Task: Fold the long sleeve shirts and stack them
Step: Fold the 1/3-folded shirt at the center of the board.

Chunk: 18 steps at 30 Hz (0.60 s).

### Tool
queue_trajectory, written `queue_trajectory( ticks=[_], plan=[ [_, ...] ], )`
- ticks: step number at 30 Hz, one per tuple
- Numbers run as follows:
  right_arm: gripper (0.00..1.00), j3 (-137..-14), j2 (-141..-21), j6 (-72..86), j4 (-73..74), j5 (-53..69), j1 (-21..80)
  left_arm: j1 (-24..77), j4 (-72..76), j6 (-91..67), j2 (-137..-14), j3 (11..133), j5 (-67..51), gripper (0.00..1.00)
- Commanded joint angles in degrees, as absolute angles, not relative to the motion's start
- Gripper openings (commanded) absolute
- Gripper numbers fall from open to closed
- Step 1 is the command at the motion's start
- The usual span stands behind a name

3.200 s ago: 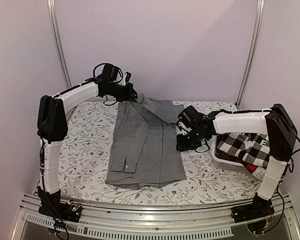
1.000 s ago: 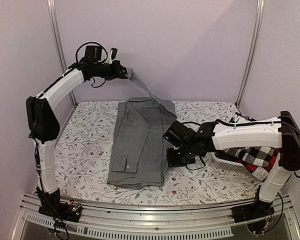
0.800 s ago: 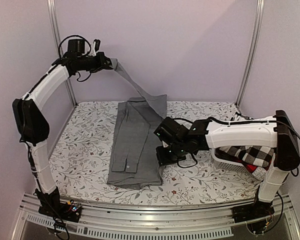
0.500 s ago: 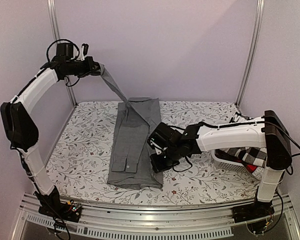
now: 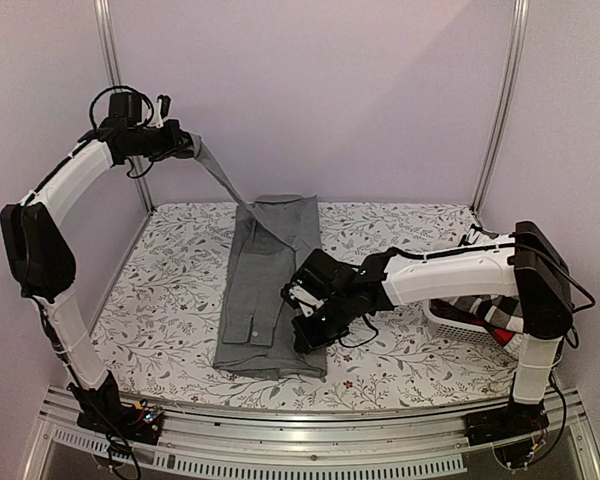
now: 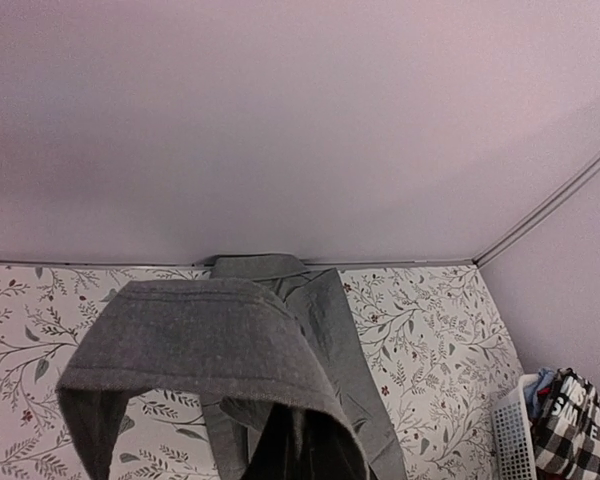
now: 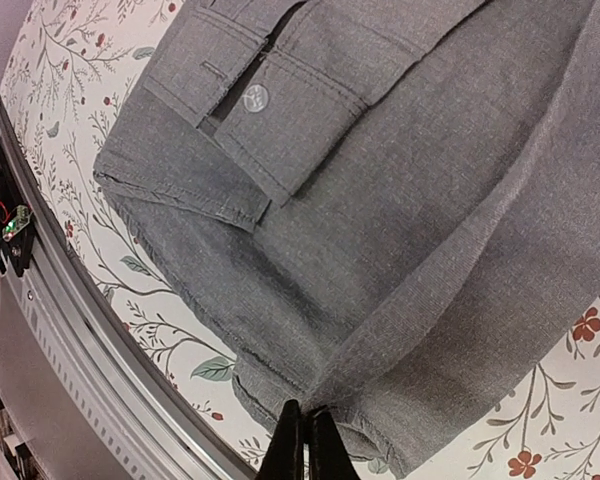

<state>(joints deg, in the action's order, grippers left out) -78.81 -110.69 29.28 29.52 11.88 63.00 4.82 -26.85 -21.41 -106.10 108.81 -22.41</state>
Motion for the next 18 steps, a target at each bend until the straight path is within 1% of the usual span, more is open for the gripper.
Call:
queue_trajectory(
  ticks=[1, 7, 11, 14, 18],
  plan=[
    [0.04, -79.19, -112.42, 28.13, 29.44, 14.46, 63.37, 4.22, -25.41, -21.14, -107.13, 110.49, -23.85, 0.00],
    [0.19, -79.56, -112.18, 28.06, 29.07, 14.08, 63.37, 4.22, -24.35, -21.14, -106.59, 108.45, -24.38, 0.00],
    [0.33, -80.47, -110.93, 27.91, 29.29, 12.93, 63.16, 4.22, -23.60, -20.72, -106.20, 107.42, -25.92, 0.00],
    [0.35, -80.42, -109.33, 28.09, 29.35, 11.06, 61.95, 4.22, -23.09, -20.26, -105.72, 106.57, -26.71, 0.00],
    [0.36, -79.65, -105.96, 28.94, 28.86, 7.73, 57.60, 4.25, -20.96, -19.29, -104.40, 103.93, -28.53, 0.00]
  ],
)
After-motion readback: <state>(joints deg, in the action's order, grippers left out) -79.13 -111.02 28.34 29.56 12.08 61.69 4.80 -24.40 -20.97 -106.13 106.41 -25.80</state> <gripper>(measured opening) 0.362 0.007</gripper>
